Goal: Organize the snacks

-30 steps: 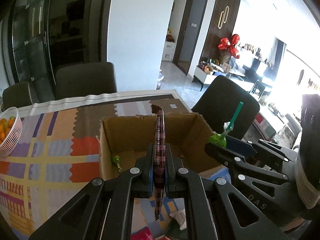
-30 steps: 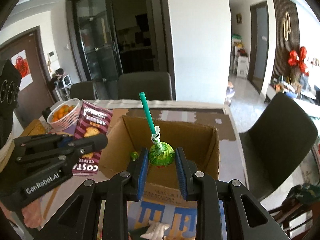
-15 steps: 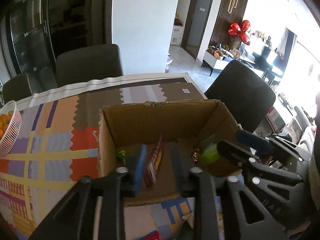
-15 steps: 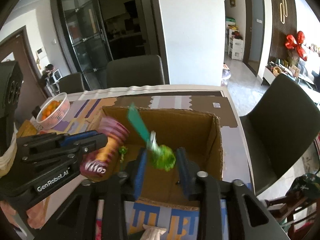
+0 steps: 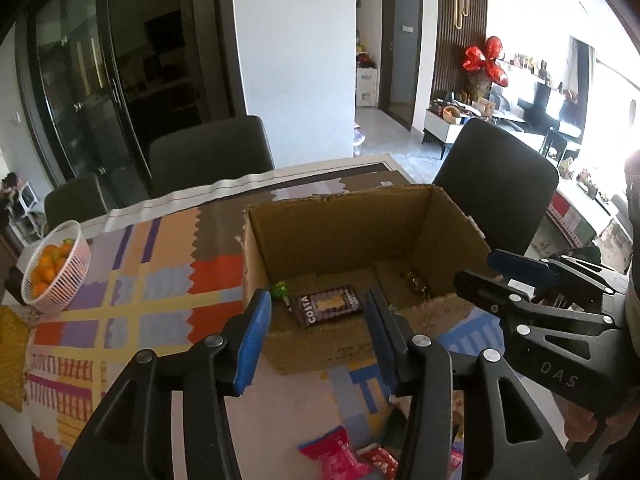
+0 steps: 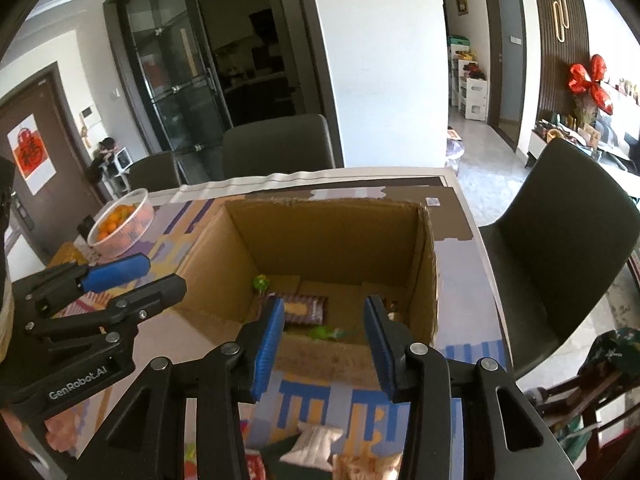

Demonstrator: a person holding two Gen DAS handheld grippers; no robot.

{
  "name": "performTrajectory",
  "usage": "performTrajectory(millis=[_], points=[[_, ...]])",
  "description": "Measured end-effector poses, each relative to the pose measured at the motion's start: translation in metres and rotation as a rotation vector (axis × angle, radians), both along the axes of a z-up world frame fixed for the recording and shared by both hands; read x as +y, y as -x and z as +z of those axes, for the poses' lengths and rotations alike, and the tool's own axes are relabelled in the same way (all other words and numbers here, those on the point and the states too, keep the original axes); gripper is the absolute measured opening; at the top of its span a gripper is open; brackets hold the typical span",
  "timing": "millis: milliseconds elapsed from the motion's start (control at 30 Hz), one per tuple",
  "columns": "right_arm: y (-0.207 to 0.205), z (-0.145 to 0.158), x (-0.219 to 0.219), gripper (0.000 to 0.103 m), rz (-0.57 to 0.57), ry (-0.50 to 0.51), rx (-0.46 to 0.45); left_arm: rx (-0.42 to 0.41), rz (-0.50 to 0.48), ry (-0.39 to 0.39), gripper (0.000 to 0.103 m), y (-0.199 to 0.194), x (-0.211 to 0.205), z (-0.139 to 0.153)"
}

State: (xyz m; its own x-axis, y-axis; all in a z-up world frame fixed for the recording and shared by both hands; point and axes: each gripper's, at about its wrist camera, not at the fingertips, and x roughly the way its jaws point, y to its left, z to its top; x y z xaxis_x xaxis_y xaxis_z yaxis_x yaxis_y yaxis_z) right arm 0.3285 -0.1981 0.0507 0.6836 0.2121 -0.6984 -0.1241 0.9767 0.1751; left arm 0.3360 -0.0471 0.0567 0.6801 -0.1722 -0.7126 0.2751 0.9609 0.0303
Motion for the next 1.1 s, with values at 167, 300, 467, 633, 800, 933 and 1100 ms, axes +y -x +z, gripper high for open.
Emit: performTrajectory(millis=[167, 300, 467, 633, 800, 933, 1100], points=[[0.017, -0.003, 0.004, 0.046, 0.014, -0.016, 0.005, -0.004, 0.004, 0.009, 0.05, 0.021, 0.003, -0.002], [0.028, -0.01, 0.008, 0.046, 0.028, -0.012, 0.02, 0.02, 0.018, 0.02, 0.05, 0.033, 0.007, -0.01], [0.036, -0.022, 0.013, 0.046, 0.045, 0.001, 0.06, 0.065, 0.035, 0.026, 0.05, 0.044, 0.012, -0.027], [0.039, -0.041, 0.02, 0.046, 0.058, 0.011, 0.111, 0.118, 0.042, 0.016, 0.05, 0.05, 0.014, -0.047], [0.039, -0.061, 0.024, 0.046, 0.062, 0.007, 0.168, 0.171, 0.057, 0.021, 0.05, 0.056, 0.015, -0.067], [0.04, -0.078, 0.025, 0.046, 0.061, 0.017, 0.21, 0.225, 0.069, 0.022, 0.05, 0.059, 0.017, -0.088], [0.039, -0.099, 0.025, 0.046, 0.06, 0.02, 0.267, 0.286, 0.072, 0.011, 0.05, 0.062, 0.015, -0.112]])
